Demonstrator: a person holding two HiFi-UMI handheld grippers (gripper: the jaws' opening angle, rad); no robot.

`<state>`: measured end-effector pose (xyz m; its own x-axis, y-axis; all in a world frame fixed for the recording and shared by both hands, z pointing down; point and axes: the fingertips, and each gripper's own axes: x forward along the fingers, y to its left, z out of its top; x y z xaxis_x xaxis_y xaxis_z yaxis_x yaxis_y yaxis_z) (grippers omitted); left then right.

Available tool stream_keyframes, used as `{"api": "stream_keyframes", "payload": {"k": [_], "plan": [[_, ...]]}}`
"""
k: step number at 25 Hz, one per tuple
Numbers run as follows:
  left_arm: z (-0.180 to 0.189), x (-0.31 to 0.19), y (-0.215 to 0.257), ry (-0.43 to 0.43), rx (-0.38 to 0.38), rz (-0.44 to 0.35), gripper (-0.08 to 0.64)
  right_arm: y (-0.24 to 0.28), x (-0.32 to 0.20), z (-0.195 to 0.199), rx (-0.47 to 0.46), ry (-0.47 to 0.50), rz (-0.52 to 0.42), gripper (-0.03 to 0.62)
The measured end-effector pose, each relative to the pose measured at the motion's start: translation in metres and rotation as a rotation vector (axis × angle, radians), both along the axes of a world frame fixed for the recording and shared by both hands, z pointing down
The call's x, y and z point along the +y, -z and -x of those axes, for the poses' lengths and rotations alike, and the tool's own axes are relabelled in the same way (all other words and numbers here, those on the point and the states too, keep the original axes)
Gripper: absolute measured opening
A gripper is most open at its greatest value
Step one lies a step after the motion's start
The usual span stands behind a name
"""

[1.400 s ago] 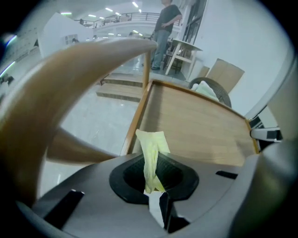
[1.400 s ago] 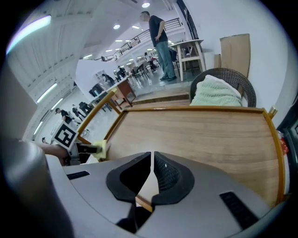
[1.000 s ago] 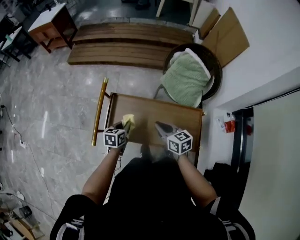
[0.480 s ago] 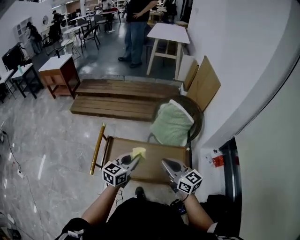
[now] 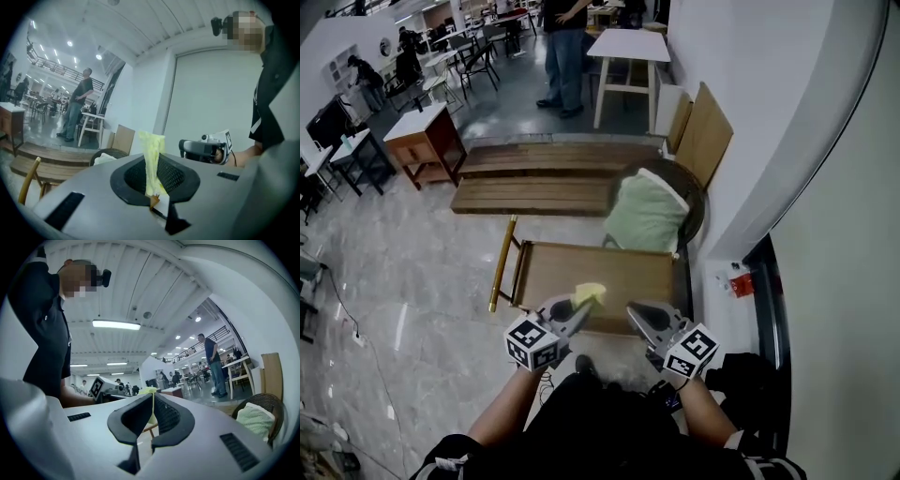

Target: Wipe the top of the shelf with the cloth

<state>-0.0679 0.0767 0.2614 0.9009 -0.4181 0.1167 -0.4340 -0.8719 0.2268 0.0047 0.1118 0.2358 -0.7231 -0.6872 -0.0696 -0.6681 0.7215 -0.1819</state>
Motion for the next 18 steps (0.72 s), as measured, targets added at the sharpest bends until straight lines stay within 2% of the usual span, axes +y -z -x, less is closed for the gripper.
{"api": "stream_keyframes", "payload": {"k": [10, 15, 18], "plan": [[0.019, 0.016, 0.016, -0.033, 0.027, -0.021, 0.032, 0.002, 0.02, 0.022, -0.003, 0.036, 0.019, 0.025], [0.037, 0.025, 0.009, -0.062, 0.072, 0.011, 0.032, 0.002, 0.02, 0.042, 0.013, 0.053, 0.026, 0.025], [0.042, 0.025, 0.01, -0.054, 0.074, -0.011, 0.032, 0.0, 0.019, 0.047, 0.027, 0.057, 0.022, 0.024]]}}
